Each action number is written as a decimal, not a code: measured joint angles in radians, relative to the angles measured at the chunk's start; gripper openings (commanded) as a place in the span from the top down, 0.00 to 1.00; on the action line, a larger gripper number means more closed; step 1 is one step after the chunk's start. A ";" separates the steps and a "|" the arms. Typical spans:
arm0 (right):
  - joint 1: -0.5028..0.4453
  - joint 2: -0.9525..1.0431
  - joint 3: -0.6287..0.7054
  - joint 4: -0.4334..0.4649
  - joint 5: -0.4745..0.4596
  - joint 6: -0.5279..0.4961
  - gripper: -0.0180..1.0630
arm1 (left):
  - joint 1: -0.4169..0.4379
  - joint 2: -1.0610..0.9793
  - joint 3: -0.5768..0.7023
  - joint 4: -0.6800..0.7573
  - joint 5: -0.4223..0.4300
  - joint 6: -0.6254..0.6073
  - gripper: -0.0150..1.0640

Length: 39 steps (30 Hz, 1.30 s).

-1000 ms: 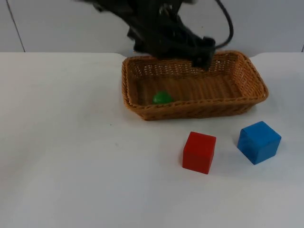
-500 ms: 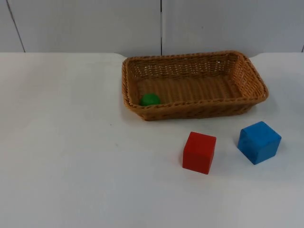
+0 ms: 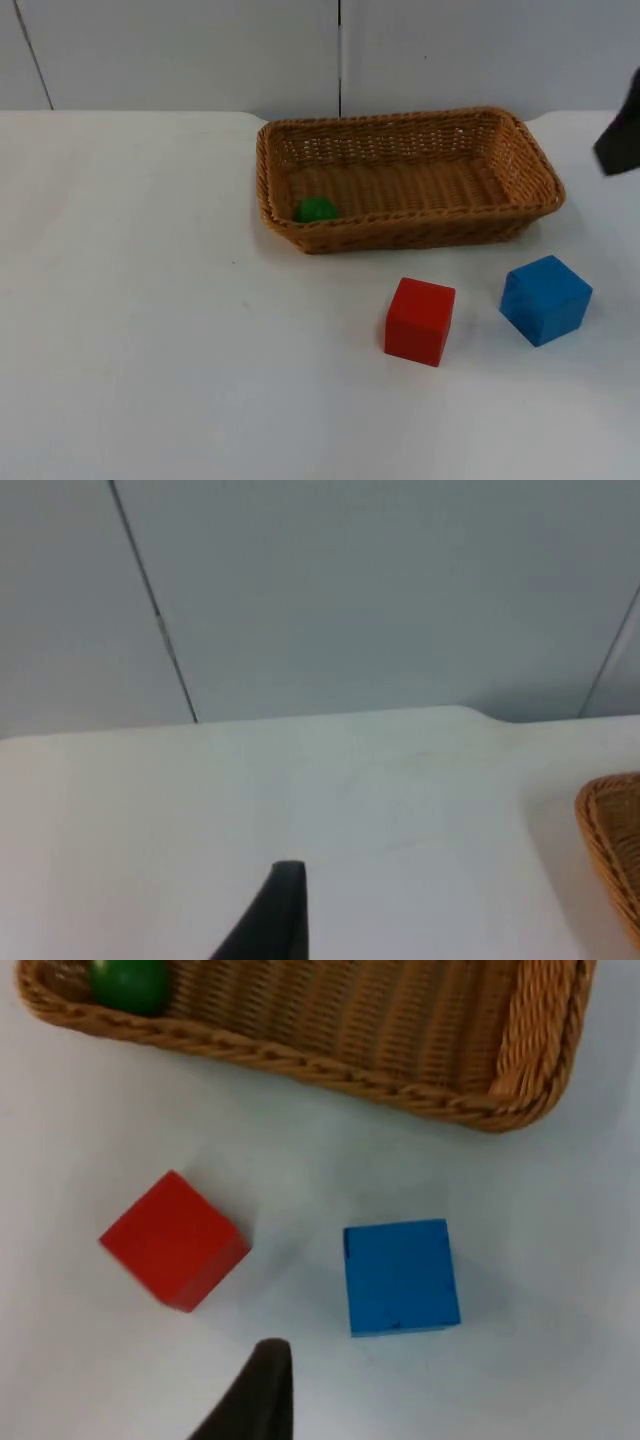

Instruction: Place all geometric objects except the red cube into the basket.

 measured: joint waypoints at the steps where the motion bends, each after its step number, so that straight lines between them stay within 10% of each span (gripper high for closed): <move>1: 0.000 0.040 0.000 -0.006 -0.020 0.003 0.02 | 0.000 0.000 0.000 0.000 0.006 0.000 0.03; 22: 0.000 0.518 -0.002 -0.017 -0.329 -0.091 0.04 | 0.000 0.000 0.002 0.031 0.012 -0.006 0.03; 27: 0.000 0.579 -0.030 -0.017 -0.347 -0.103 0.53 | 0.000 0.000 0.002 0.033 0.012 -0.006 0.03; 29: 0.000 0.583 -0.047 -0.017 -0.349 -0.090 0.98 | 0.000 0.000 0.002 0.033 0.012 -0.006 0.03; 39: 0.000 0.466 -0.105 -0.017 -0.311 -0.043 0.96 | 0.000 0.000 0.002 0.042 0.012 -0.006 0.03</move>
